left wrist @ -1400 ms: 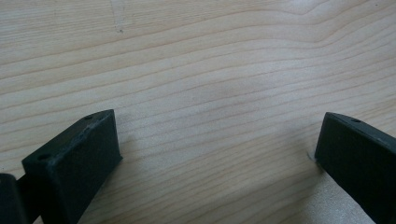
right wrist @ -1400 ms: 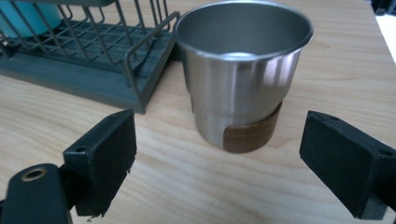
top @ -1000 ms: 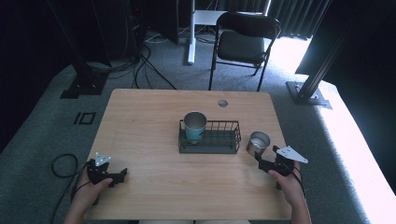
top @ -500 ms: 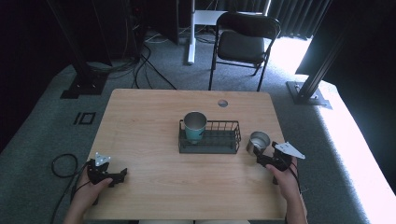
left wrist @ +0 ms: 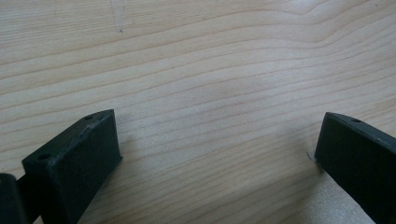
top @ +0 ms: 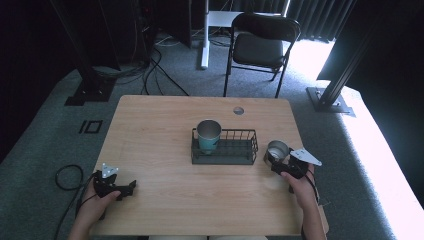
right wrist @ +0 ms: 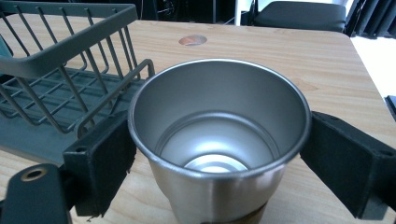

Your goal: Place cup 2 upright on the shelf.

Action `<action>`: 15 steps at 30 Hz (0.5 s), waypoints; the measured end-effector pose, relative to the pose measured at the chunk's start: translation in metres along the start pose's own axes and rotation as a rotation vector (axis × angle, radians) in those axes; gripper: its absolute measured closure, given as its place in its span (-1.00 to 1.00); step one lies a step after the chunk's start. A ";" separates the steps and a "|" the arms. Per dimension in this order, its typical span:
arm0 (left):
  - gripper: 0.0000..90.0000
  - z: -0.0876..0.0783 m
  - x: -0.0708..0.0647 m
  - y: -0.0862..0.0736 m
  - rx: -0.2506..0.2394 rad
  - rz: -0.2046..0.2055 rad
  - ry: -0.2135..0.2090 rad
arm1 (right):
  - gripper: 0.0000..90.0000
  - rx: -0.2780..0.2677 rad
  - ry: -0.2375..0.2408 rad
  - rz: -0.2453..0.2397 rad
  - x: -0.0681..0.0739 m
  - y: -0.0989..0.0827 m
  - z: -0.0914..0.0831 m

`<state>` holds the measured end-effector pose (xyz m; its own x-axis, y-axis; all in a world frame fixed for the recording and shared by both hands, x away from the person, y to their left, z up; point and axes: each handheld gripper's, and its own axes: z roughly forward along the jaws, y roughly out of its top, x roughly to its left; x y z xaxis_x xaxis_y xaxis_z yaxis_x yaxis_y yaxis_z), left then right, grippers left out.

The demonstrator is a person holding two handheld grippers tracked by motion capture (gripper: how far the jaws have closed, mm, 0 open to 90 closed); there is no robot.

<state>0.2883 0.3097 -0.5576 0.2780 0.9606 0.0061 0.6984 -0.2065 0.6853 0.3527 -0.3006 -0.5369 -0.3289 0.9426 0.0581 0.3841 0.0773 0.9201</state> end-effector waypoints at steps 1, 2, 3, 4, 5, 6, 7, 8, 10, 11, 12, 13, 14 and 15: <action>-0.99 0.000 0.000 0.000 0.000 0.000 0.000 | -0.76 -0.001 0.000 -0.004 0.000 0.000 0.001; -0.99 0.000 0.000 0.000 0.000 0.000 0.000 | -0.76 -0.001 0.003 -0.009 0.001 0.001 0.002; -0.99 0.000 0.000 0.000 -0.001 -0.001 0.000 | -0.76 0.001 0.001 -0.009 0.002 0.002 0.003; -0.99 0.000 0.000 0.000 -0.001 -0.001 0.000 | -0.76 0.000 0.001 -0.012 0.002 0.002 0.003; -0.99 0.000 0.000 0.000 -0.001 -0.001 0.000 | -0.76 0.000 0.001 -0.015 0.002 0.002 0.004; -0.99 0.000 0.000 0.000 -0.002 -0.001 0.000 | -0.76 -0.001 0.002 -0.011 0.003 0.002 0.005; -0.99 0.000 0.000 0.000 -0.002 -0.002 0.000 | -0.76 0.001 0.004 -0.009 0.003 0.003 0.006; -0.99 0.000 0.000 0.000 -0.001 -0.002 0.000 | -0.76 -0.002 0.005 -0.010 0.003 0.003 0.007; -0.99 0.000 0.000 0.000 -0.002 -0.002 0.000 | -0.76 -0.003 0.004 -0.009 0.003 0.003 0.008; -0.99 0.000 0.000 0.000 -0.002 -0.002 -0.001 | -0.76 -0.006 0.000 -0.005 0.003 0.003 0.008; -0.99 0.000 0.000 0.000 -0.001 -0.001 -0.001 | -0.76 -0.011 0.001 -0.002 0.003 0.003 0.009; -0.99 0.000 0.000 0.000 -0.002 -0.002 0.000 | -0.76 -0.012 0.002 0.000 0.003 0.004 0.009; -0.99 0.000 0.000 0.000 -0.001 -0.001 0.000 | -0.76 -0.014 -0.001 -0.003 0.003 0.004 0.009; -0.99 0.000 0.000 0.000 -0.001 -0.001 0.000 | -0.76 -0.014 -0.001 -0.003 0.003 0.004 0.009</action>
<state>0.2883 0.3096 -0.5577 0.2772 0.9608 0.0051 0.6980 -0.2050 0.6861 0.3612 -0.2946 -0.5364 -0.3295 0.9425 0.0554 0.3710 0.0753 0.9256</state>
